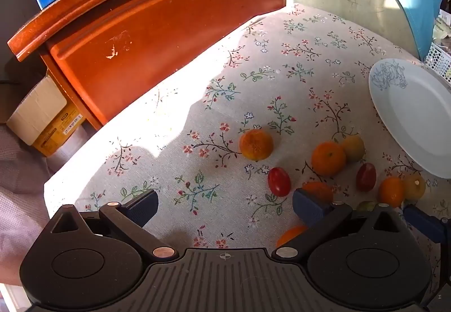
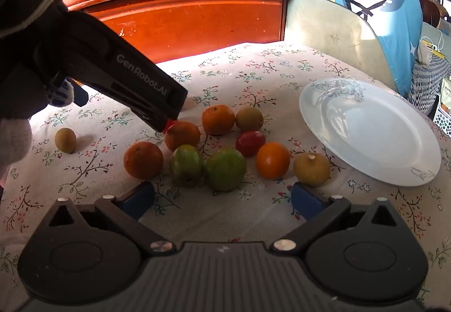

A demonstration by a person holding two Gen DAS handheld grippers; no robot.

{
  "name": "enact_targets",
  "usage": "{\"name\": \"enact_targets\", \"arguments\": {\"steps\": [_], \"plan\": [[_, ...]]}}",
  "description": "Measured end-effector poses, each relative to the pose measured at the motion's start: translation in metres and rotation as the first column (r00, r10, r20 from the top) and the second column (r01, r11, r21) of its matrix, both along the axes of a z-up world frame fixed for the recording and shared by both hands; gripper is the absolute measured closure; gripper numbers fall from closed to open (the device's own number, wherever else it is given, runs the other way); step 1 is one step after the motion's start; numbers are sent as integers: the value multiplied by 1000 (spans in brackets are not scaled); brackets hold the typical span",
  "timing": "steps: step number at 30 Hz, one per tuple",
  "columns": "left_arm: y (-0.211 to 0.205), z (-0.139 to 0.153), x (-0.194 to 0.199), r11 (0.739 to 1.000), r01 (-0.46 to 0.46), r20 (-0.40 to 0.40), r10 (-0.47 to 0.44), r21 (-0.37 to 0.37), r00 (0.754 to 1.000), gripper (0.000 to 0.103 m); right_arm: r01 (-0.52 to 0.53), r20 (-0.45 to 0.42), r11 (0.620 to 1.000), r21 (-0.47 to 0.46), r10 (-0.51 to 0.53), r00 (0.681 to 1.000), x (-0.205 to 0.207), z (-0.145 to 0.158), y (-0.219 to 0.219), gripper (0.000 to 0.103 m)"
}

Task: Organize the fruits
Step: 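Move both tools over the fruit cluster beside the white plate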

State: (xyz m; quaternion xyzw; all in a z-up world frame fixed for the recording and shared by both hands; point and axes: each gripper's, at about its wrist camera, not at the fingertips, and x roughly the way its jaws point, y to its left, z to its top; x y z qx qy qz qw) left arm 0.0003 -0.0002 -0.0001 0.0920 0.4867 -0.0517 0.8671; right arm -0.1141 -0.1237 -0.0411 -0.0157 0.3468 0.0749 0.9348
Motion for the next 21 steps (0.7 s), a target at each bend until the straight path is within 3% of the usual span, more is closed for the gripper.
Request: {"name": "enact_targets", "arguments": {"steps": [3,5,16,21], "plan": [[-8,4,3,999,18,1,-18,38,1000,1,0,0,1000,0,0,1000,0,0,0,1],[-8,18,-17,1000,28,67,-29,4,997,1,0,0,1000,0,0,1000,0,1,0,1],[-1,36,-40,995,72,85,-67,-63,994,1,6,-4,1000,-2,-6,1000,0,2,2,1],[20,44,-37,999,39,120,-37,-17,992,1,20,-69,1000,-8,-21,997,-3,8,3,1]]}}
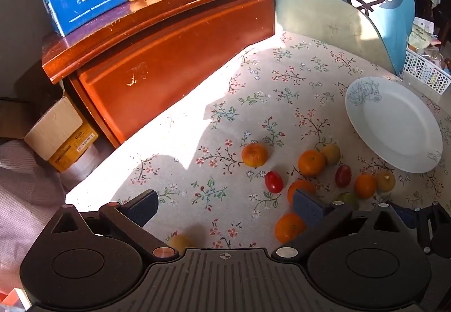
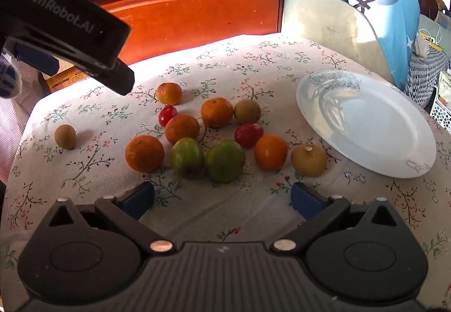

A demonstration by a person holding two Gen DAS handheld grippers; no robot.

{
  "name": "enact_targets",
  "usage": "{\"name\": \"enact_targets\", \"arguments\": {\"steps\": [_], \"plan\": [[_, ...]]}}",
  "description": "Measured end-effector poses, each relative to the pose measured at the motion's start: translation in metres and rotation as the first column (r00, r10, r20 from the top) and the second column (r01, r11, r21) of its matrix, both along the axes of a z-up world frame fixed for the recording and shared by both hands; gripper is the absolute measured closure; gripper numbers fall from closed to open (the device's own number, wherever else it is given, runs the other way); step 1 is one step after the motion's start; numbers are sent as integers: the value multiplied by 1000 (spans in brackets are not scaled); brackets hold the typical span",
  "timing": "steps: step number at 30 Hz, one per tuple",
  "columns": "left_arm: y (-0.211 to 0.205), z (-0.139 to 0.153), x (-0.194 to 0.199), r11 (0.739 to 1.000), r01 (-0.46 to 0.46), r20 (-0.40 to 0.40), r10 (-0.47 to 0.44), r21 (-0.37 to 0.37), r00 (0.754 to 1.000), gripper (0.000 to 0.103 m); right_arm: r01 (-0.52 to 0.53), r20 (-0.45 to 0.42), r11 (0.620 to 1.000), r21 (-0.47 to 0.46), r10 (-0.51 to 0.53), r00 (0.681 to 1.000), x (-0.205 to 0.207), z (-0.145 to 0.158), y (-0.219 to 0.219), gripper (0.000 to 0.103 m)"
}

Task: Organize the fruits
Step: 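Move both tools over the fruit cluster beside the white plate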

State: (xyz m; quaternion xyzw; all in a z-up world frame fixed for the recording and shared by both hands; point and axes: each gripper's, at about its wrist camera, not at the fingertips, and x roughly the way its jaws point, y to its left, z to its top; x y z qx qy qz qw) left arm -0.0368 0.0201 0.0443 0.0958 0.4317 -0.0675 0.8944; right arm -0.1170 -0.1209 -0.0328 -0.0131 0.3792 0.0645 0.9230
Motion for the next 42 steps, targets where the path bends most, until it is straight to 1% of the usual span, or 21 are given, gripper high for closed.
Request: {"name": "enact_targets", "arguments": {"steps": [4,6,9,13,17,21,25,29,32,33,35,36,37,39,42], "plan": [[18,-4,4,999,-47,-15,47,6,999,1,20,-95,1000,-1,-20,995,4,5,-1,1],[27,-6,7,998,-68,-23,67,-3,997,1,42,-115,999,31,-39,993,2,9,-6,1],[39,-11,9,996,-85,-44,85,-15,995,1,127,-126,986,108,-113,985,-3,16,-19,1],[49,-19,9,995,-99,-67,98,-23,993,1,233,-128,961,147,-215,968,-11,27,-30,1],[57,-22,6,994,-99,-89,94,-52,992,1,290,-121,949,124,-276,954,-19,33,-32,1],[59,-29,4,995,-95,-108,92,-30,990,1,357,-116,931,82,-346,931,-20,34,-35,1],[64,-37,3,994,-110,-133,105,-26,985,1,377,-129,919,114,-362,923,-18,35,-40,1],[64,-51,7,991,-116,-196,102,-60,975,1,402,-148,904,143,-383,912,-19,34,-44,1],[59,-58,9,989,-93,-216,66,-119,974,2,422,-162,892,163,-398,903,-19,34,-47,1],[56,-55,8,985,-68,-213,33,-158,976,2,427,-163,889,166,-402,901,-19,34,-48,1],[49,-45,3,973,-16,-186,-27,-230,982,2,436,-164,885,165,-412,896,-20,35,-49,1],[44,-39,-1,970,10,-161,-50,-243,986,2,439,-164,884,158,-415,895,-20,35,-49,1],[38,-34,-5,970,40,-136,-75,-242,988,2,442,-165,885,145,-419,893,-19,35,-48,1],[26,-29,-10,978,73,-116,-97,-197,988,2,445,-168,888,117,-424,890,-18,35,-46,1],[15,-28,-14,986,73,-114,-90,-149,989,2,451,-158,890,74,-436,886,-17,36,-43,1]]}}
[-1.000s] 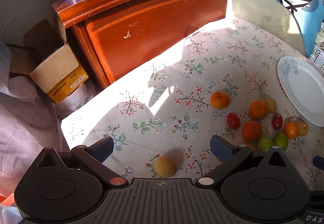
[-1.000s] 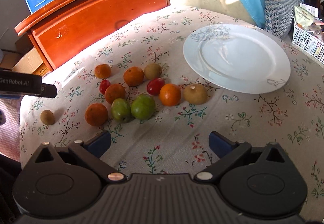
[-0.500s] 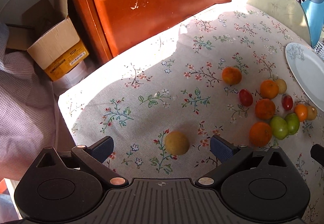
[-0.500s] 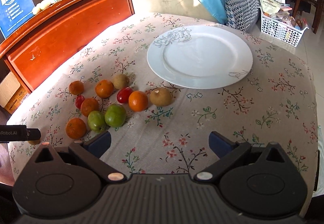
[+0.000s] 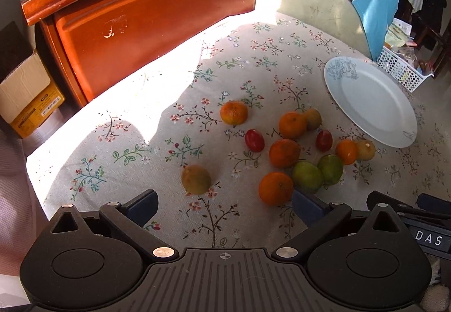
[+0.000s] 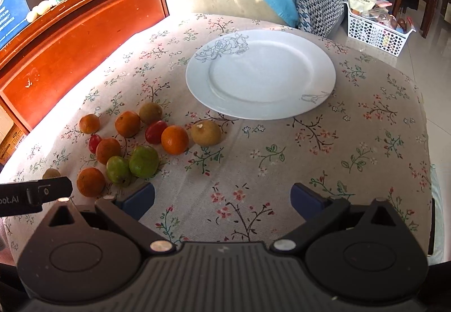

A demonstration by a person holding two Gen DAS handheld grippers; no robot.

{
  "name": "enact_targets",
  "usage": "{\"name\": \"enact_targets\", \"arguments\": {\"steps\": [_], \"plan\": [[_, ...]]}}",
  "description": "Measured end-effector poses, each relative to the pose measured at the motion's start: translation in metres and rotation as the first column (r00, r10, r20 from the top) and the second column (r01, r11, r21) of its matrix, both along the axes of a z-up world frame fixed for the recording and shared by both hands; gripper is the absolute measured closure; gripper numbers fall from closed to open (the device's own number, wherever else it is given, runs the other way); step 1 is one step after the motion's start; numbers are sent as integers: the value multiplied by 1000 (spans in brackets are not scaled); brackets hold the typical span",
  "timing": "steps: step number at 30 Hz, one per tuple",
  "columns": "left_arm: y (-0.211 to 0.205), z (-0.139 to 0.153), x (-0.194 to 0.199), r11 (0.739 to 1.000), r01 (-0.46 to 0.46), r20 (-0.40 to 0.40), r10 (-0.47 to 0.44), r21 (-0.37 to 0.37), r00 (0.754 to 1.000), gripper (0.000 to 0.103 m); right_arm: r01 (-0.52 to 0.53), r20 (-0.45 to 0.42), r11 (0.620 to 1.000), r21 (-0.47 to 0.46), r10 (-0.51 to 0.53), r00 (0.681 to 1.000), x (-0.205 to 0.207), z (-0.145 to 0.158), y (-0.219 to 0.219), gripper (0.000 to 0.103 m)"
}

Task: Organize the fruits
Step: 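Move both tools over the fruit cluster beside the white plate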

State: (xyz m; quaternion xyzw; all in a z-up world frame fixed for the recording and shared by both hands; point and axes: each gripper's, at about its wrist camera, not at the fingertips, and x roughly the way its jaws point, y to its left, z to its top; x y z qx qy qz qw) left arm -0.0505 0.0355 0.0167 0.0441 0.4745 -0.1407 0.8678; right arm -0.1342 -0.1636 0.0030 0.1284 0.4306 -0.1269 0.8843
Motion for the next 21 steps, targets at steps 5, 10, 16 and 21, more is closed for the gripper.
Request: {"name": "enact_targets", "arguments": {"steps": [5,10,16,21], "plan": [[-8,5,-4,998,-9,15,8,66,1000,1,15,-26,999,-44,-17,1000,2,6,3,1],[-11,7,-6,992,-31,18,29,123,999,1,5,-50,999,-36,-7,999,5,17,4,1],[-18,10,-9,987,-48,17,46,152,999,1,-48,-126,996,-80,38,991,17,24,9,2],[-17,8,-8,986,-68,3,68,153,998,1,-44,-135,996,-76,34,990,19,20,9,2]]}}
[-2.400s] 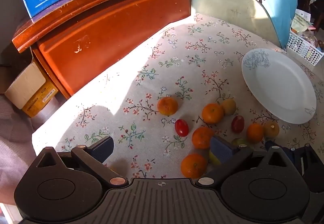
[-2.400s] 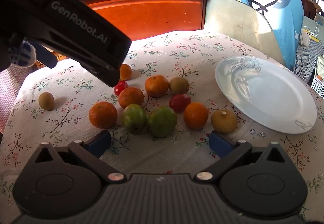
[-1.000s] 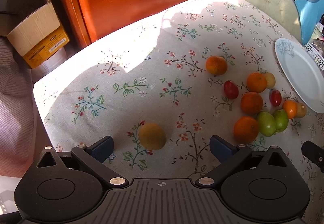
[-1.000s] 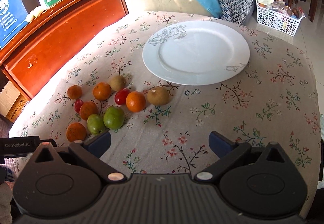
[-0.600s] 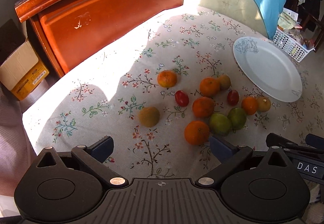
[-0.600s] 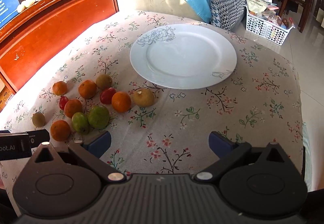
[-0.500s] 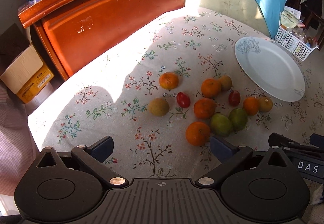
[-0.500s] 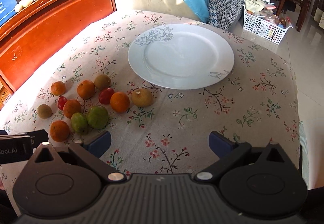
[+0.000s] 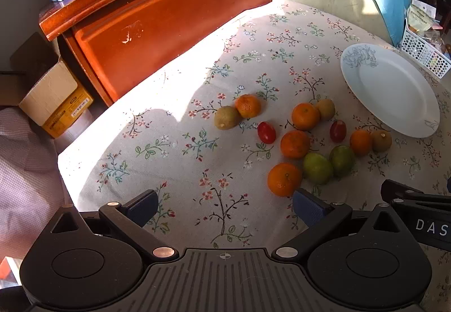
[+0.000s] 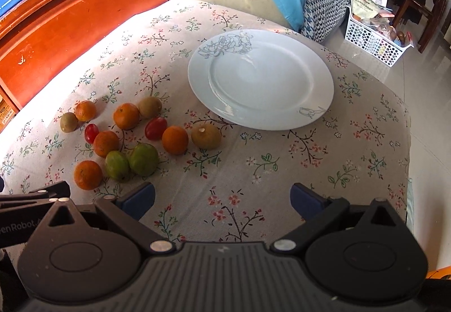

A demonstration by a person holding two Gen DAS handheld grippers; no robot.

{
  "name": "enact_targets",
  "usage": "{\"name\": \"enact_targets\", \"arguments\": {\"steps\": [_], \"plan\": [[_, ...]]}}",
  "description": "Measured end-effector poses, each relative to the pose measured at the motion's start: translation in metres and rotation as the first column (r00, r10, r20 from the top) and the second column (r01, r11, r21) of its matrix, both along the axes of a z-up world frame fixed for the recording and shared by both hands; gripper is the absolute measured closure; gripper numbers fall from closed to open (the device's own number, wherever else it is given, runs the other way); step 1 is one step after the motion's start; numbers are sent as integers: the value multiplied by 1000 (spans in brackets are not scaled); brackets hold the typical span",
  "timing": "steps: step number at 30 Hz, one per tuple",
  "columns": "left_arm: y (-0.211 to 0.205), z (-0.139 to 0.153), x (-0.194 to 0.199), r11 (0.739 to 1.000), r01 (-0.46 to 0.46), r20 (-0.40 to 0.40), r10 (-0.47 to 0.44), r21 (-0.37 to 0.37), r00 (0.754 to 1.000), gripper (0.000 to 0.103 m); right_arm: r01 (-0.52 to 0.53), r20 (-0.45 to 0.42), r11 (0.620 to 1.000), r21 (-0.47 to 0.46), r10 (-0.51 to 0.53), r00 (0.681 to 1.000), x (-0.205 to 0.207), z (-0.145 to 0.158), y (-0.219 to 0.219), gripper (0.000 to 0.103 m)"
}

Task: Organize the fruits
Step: 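Move both tools over the fruit cluster beside the white plate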

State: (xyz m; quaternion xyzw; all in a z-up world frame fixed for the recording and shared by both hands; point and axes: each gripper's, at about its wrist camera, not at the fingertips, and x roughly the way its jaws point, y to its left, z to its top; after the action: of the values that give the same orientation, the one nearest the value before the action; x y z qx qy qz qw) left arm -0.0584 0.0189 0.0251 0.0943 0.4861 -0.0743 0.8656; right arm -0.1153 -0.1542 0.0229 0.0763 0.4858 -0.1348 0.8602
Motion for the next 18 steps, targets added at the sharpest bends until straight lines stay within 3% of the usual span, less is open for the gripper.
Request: {"name": "enact_targets", "arguments": {"steps": [18], "plan": [[6,-7,7,999,-50,-15,51,15,999,1,-41,8,998,-46,42,999,10,-3,13,2]]}}
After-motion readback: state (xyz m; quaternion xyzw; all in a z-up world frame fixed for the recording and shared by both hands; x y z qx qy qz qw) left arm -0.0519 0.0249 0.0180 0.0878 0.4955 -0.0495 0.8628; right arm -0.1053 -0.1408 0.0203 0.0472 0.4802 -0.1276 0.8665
